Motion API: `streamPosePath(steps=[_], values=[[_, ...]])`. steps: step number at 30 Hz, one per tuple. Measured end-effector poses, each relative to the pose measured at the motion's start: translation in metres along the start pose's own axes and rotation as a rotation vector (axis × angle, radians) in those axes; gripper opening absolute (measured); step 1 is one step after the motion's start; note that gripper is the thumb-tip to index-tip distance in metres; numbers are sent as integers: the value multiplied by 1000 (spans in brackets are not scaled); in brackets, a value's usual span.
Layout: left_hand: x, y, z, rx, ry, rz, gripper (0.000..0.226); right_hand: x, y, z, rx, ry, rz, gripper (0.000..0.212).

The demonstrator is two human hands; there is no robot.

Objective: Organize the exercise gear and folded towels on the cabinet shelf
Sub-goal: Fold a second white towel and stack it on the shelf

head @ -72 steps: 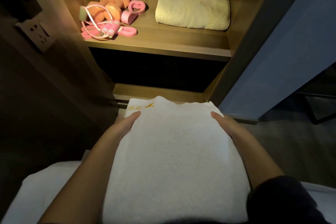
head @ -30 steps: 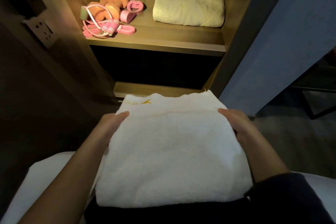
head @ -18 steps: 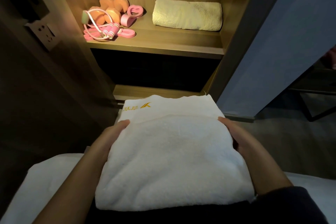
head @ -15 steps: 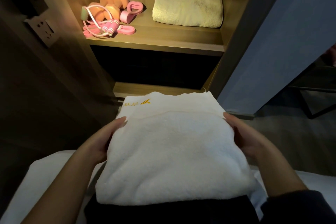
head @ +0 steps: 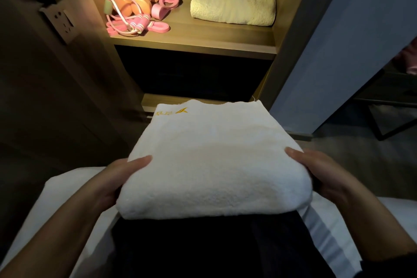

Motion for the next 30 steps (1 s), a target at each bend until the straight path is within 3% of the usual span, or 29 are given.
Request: streamPosePath(steps=[3, 7, 12, 15, 18, 25, 28, 30], values=[[7, 7, 1, 34, -39, 28, 40, 10, 1, -1, 34, 69, -28, 48], [20, 0, 18, -12, -45, 137, 52, 24, -13, -10, 196, 105, 105, 55], [24, 11, 8, 12, -187, 85, 47, 34, 1, 7, 161, 249, 7, 47], [25, 6, 7, -9, -223, 104, 77, 37, -15, 7, 88, 268, 172, 47], [20, 5, 17, 9, -217, 108, 92, 35, -29, -7, 167, 177, 305, 60], [21, -1, 33, -212, -127, 269, 106, 25, -28, -9, 267, 153, 268, 65], [19, -6, 22, -114, -221, 253, 105, 15, -21, -9, 133, 174, 160, 69], [17, -7, 18, 29, -246, 247, 84, 13, -20, -10, -11, 156, 180, 61]])
Point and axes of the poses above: each hand's wrist, its own x-axis away from the middle knuckle, its own y-axis out of the back of the hand, z = x × y, the point moved 9 cm from there along -x, towards the middle knuckle, and after that the axes turned 6 degrees about x, right-handed, at the moved point
